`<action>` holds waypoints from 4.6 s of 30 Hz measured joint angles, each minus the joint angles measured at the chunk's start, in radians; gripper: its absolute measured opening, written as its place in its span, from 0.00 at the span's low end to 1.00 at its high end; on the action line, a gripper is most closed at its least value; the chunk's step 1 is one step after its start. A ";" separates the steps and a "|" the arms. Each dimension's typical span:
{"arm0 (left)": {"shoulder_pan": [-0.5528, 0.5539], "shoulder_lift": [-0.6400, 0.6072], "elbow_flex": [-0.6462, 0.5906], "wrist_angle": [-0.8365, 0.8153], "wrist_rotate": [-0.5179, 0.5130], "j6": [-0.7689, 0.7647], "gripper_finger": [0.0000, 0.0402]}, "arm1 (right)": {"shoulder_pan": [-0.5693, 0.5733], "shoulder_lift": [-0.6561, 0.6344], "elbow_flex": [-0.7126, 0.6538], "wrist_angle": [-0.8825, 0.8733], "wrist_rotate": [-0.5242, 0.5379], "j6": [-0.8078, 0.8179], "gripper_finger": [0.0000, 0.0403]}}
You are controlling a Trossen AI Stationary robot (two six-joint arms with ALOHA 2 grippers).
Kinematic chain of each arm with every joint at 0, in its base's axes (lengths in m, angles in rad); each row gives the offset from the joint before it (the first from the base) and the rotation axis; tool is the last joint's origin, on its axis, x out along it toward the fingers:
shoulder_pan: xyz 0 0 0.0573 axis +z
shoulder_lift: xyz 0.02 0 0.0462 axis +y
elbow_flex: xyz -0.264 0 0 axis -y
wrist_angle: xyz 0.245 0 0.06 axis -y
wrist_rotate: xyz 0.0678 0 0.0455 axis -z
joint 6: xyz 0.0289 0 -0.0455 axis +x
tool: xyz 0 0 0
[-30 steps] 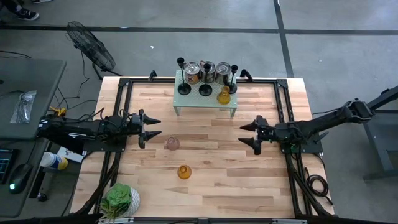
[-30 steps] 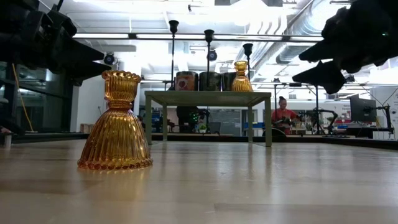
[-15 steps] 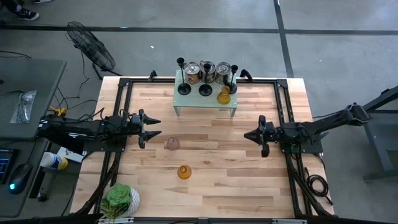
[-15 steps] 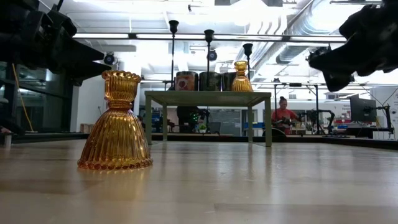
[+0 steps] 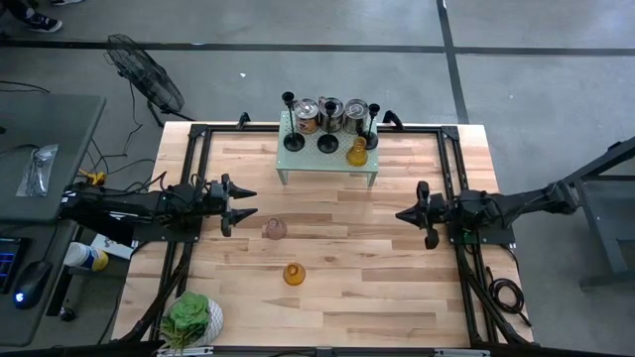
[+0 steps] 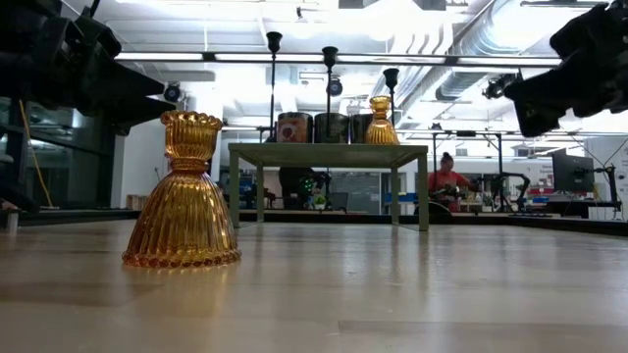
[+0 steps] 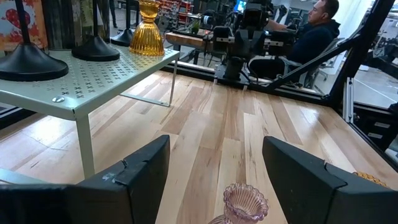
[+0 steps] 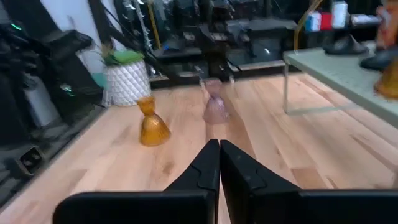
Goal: Pick & Place candle stick holders
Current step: Put the pink candle holder on the shelf
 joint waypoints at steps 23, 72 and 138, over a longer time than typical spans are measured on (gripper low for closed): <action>0.000 0.000 0.000 0.000 0.000 0.000 0.63 | -0.084 -0.042 -0.001 -0.018 -0.056 -0.017 0.01; 0.000 0.000 0.000 0.001 0.000 0.000 0.63 | -0.084 -0.037 -0.003 -0.008 -0.053 -0.017 0.01; -0.033 0.474 0.033 0.085 0.065 0.154 0.78 | -0.084 -0.037 -0.003 -0.009 -0.053 -0.018 0.01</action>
